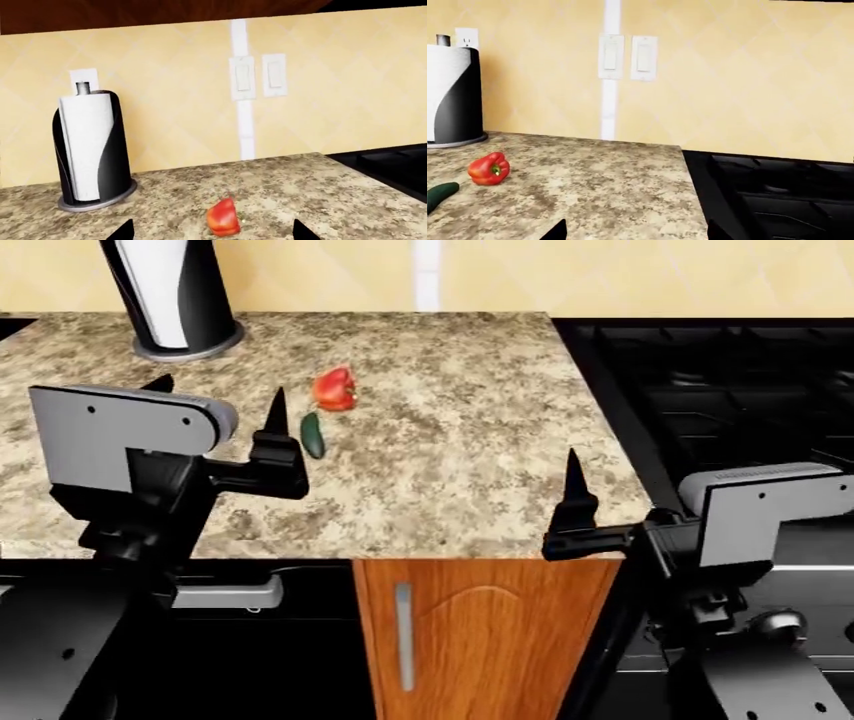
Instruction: Pick the pickle, bell pepper from the counter and place them in the cabinet. Then close the cabinet.
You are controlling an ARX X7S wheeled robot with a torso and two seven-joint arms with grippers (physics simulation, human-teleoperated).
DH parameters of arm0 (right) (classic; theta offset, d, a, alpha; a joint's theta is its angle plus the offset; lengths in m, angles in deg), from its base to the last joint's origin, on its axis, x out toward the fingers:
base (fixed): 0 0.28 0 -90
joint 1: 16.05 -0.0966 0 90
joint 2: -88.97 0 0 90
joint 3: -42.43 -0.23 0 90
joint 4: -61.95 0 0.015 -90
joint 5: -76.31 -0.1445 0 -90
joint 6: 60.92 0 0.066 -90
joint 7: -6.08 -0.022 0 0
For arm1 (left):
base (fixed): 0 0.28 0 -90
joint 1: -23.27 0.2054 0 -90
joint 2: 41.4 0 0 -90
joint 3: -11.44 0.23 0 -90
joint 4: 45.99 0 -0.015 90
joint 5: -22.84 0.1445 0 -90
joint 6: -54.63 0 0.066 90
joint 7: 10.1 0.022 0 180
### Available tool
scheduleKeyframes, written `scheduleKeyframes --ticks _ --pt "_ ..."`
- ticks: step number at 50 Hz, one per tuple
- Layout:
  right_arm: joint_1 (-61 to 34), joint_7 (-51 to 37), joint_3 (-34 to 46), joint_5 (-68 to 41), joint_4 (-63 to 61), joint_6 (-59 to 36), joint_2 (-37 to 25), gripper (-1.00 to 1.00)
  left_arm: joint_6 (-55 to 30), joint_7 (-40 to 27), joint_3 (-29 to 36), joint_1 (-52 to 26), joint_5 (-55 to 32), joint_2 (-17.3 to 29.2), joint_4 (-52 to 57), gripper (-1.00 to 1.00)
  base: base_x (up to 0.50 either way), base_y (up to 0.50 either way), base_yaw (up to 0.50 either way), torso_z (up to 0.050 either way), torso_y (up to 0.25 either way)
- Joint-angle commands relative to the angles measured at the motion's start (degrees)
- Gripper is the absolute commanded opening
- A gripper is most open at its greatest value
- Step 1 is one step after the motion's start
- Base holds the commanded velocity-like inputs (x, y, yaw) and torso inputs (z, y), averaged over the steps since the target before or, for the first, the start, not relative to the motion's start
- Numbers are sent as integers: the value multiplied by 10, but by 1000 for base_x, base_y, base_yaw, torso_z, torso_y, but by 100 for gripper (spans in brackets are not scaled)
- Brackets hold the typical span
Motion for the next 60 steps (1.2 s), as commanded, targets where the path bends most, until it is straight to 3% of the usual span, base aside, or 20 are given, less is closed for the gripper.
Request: scheduleKeyframes --ticks 1,12,18,22,31,45,60 --pt "-86 17 -32 -51 -60 -114 -29 100 -111 13 -21 -71 -31 27 35 100 449 -137 0 0 0" --pt "-237 34 -95 -141 -79 -316 -46 100 -233 38 -49 -157 -84 58 41 100 452 -130 0 0 0" --pt "-290 38 -93 -165 -79 -379 -55 100 -234 -102 -81 -186 -291 109 4 100 454 -80 0 0 0" --pt "-313 38 -98 -178 -77 -405 -52 100 -223 -123 -82 -193 -332 120 -5 100 468 84 0 0 0" --pt "-330 29 -109 -199 -72 -419 -56 100 -227 -129 -126 -209 -393 112 -1 100 417 94 0 44 2" --pt "-327 2 -119 -250 -66 -415 -70 100 -220 -160 -125 -201 -459 134 -3 100 6 0 0 50 0" --pt "-322 -19 -110 -278 -60 -414 -92 100 -192 -171 -107 -192 -469 151 -13 100 171 195 0 50 0"
